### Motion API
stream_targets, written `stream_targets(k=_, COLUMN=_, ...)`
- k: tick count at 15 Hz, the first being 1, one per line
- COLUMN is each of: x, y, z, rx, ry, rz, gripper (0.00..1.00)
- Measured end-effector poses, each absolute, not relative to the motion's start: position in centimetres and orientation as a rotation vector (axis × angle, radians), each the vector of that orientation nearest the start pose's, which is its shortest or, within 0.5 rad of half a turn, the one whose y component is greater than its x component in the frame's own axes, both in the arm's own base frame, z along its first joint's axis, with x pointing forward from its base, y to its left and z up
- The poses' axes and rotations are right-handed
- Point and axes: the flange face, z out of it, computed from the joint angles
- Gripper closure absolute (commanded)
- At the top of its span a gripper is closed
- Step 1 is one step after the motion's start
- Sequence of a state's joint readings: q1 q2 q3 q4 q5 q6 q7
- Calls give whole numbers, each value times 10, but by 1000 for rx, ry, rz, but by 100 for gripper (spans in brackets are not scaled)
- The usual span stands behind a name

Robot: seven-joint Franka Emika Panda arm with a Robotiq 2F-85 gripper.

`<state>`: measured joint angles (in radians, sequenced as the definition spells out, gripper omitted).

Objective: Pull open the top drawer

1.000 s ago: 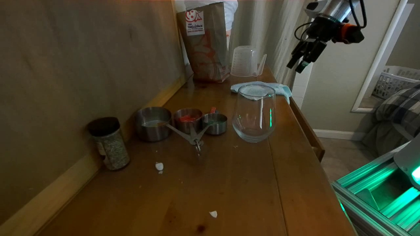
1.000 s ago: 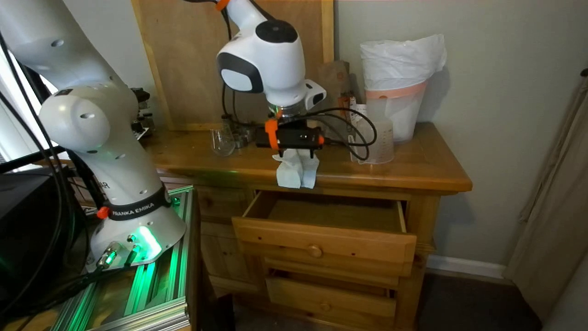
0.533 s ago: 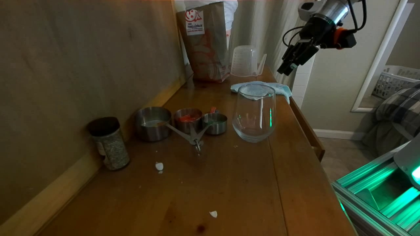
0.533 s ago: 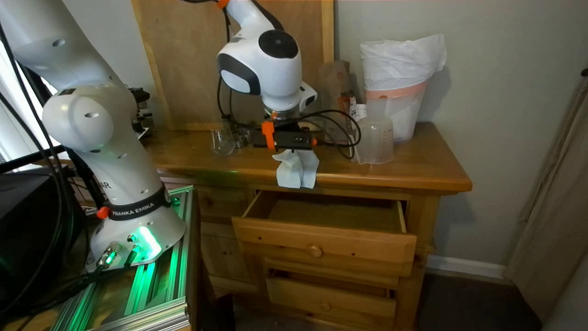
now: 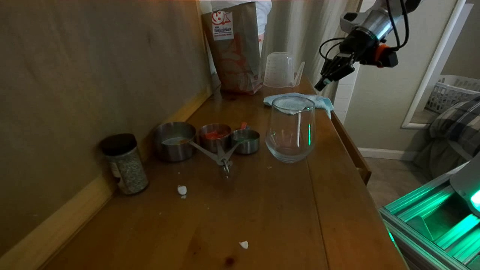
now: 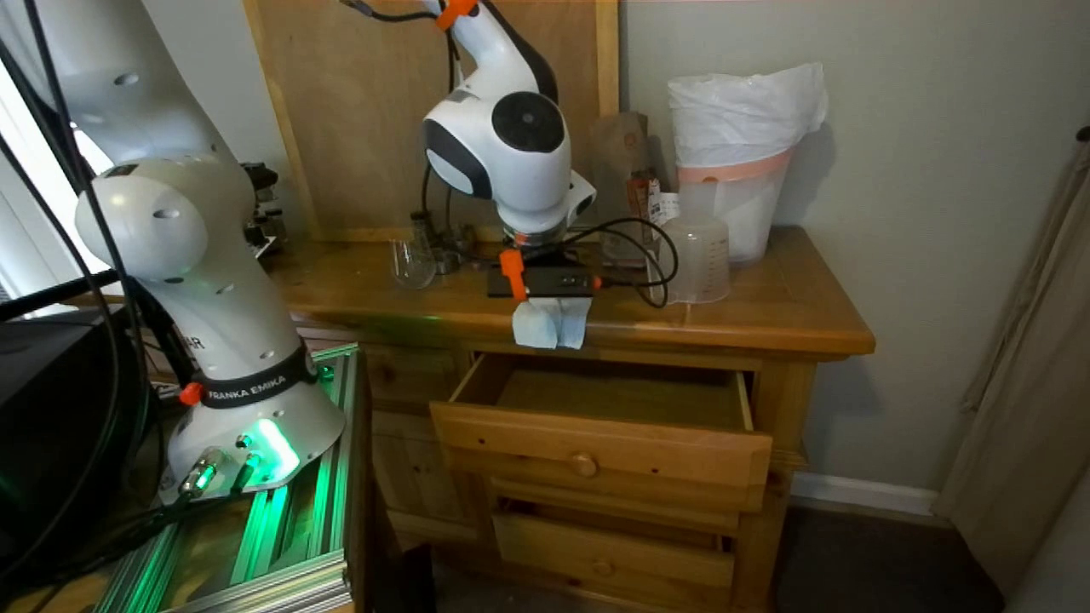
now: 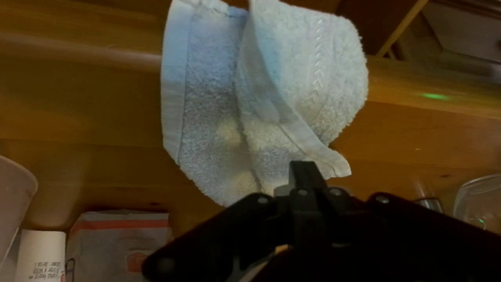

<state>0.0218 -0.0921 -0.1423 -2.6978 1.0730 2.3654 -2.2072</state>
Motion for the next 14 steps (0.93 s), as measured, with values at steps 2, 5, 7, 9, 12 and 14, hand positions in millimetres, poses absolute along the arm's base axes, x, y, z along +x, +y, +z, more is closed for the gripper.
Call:
stream_targets(k=2, x=389, y=-39, z=239, rx=-2145, ry=-1467, rz=-711, gripper=100)
stream_targets(k=5, x=394, y=-41, z=227, rx=-2143, ry=-1452, rz=-718, gripper=100)
stream_targets(k=7, x=396, y=-41, z=218, rx=-2146, ry=-1432, rz=-705, gripper=100)
stream_targets(k=9, x=397, y=-41, z=210, rx=-2151, ry=-1414, rz=-688, gripper=100)
stream_targets(k=12, x=401, y=-45, z=205, rx=-2159, ry=-1399, rz=-682, gripper=100)
stream_targets(k=14, x=403, y=-49, z=205, rx=-2169, ry=-1386, rz=-684, gripper=100)
